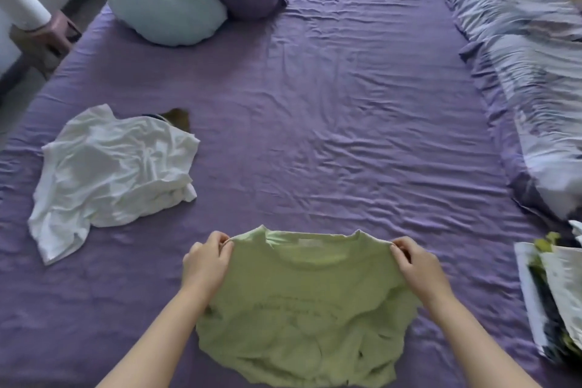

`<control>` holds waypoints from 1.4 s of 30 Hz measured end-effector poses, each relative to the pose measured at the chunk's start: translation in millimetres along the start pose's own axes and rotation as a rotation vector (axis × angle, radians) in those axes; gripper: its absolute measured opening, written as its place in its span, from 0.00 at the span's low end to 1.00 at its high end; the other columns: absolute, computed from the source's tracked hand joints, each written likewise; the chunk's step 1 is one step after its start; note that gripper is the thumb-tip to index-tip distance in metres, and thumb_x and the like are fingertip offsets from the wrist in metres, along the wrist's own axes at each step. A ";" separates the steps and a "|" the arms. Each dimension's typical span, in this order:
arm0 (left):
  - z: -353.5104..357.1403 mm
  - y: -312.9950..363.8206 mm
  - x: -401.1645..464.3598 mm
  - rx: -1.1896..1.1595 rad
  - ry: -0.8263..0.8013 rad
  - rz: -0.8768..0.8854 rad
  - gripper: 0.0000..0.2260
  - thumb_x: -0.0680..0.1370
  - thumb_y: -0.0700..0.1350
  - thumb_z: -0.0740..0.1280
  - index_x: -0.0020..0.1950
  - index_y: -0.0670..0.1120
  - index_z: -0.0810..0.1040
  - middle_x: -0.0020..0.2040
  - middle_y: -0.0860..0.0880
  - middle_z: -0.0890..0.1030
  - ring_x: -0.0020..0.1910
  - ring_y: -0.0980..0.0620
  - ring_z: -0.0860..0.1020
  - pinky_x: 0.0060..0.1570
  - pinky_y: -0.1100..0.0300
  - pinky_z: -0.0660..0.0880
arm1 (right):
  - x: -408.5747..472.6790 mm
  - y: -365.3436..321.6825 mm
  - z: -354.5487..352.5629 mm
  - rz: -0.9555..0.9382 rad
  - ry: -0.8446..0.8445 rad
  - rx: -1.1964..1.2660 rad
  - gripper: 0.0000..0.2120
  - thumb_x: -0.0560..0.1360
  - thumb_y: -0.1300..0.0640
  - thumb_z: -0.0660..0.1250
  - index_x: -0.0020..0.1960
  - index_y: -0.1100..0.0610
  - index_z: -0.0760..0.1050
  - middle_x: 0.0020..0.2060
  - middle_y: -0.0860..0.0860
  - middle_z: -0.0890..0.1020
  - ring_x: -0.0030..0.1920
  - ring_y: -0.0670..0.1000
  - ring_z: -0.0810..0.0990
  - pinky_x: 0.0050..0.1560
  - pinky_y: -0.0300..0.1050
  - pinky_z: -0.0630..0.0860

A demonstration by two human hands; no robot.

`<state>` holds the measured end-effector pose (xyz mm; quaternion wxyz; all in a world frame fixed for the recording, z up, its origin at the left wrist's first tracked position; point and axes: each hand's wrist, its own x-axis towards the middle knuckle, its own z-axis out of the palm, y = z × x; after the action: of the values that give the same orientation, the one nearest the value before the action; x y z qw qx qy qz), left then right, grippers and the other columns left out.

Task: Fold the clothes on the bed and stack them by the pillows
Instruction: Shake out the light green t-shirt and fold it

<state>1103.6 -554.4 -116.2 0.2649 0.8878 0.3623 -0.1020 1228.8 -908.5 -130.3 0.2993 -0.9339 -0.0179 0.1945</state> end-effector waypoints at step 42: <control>204.6 254.6 181.4 0.015 -0.006 1.011 0.14 0.61 0.27 0.74 0.43 0.41 0.85 0.45 0.44 0.85 0.41 0.41 0.81 0.36 0.52 0.79 | 143.1 82.0 56.6 0.508 0.173 -0.107 0.16 0.73 0.49 0.69 0.59 0.51 0.75 0.53 0.49 0.80 0.58 0.54 0.74 0.56 0.49 0.67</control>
<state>1413.4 -710.9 -254.6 0.2759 0.9538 -0.1142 0.0340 1332.9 -923.0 -269.4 0.1918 -0.9361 0.2324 0.1817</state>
